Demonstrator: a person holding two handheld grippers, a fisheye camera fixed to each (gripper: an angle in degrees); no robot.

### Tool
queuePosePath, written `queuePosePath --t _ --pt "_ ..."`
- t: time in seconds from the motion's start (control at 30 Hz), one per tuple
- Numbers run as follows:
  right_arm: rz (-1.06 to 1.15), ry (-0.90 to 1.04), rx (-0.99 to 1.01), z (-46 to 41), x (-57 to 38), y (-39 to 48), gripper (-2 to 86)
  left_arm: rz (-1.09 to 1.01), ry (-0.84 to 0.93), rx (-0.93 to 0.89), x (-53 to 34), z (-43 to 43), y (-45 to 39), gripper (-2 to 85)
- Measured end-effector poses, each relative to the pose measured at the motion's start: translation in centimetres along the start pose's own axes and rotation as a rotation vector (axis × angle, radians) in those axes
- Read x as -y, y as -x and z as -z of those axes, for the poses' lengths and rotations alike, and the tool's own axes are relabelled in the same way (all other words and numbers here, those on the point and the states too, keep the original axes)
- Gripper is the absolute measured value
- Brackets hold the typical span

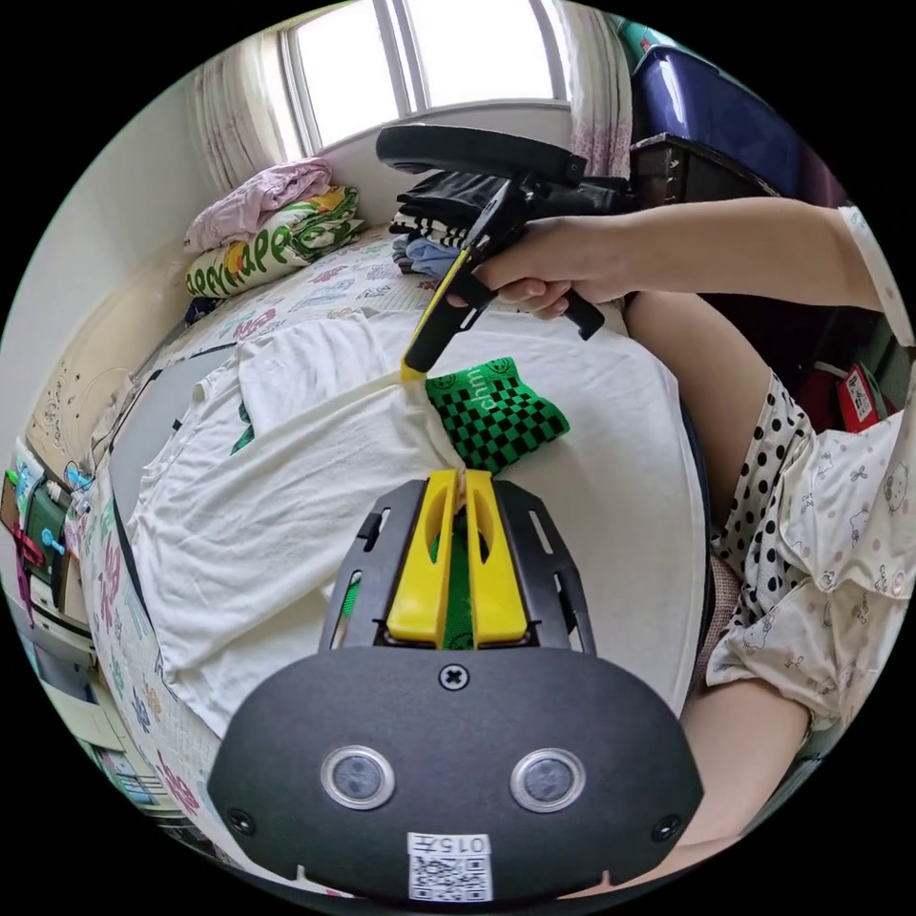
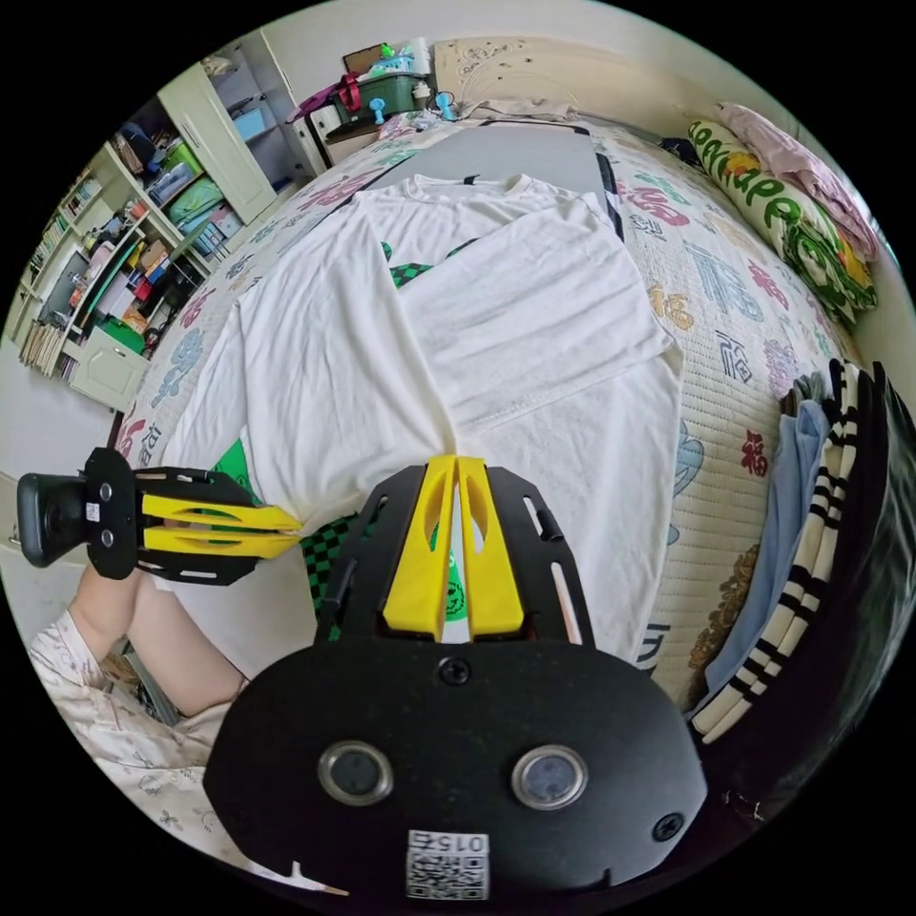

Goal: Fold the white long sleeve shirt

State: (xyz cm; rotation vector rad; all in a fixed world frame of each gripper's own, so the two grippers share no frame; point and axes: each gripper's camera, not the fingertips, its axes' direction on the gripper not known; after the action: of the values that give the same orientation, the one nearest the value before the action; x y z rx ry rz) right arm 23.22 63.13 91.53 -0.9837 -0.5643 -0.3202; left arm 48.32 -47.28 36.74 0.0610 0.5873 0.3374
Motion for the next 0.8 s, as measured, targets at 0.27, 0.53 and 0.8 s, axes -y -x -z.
queuePosePath --t 0.27,0.53,0.8 --pt "0.251 0.157 -0.235 -4.6 14.0 11.7 -0.3 0.030 0.023 0.004 2.2 1.2 1.3 0.0" --pt "0.194 0.122 -0.171 -4.7 25.3 14.8 -0.2 0.087 0.031 0.006 2.5 2.3 2.9 0.5" --pt "0.142 0.057 -0.149 -2.2 36.1 18.3 -0.2 0.083 0.033 0.023 1.7 2.8 4.2 0.7"
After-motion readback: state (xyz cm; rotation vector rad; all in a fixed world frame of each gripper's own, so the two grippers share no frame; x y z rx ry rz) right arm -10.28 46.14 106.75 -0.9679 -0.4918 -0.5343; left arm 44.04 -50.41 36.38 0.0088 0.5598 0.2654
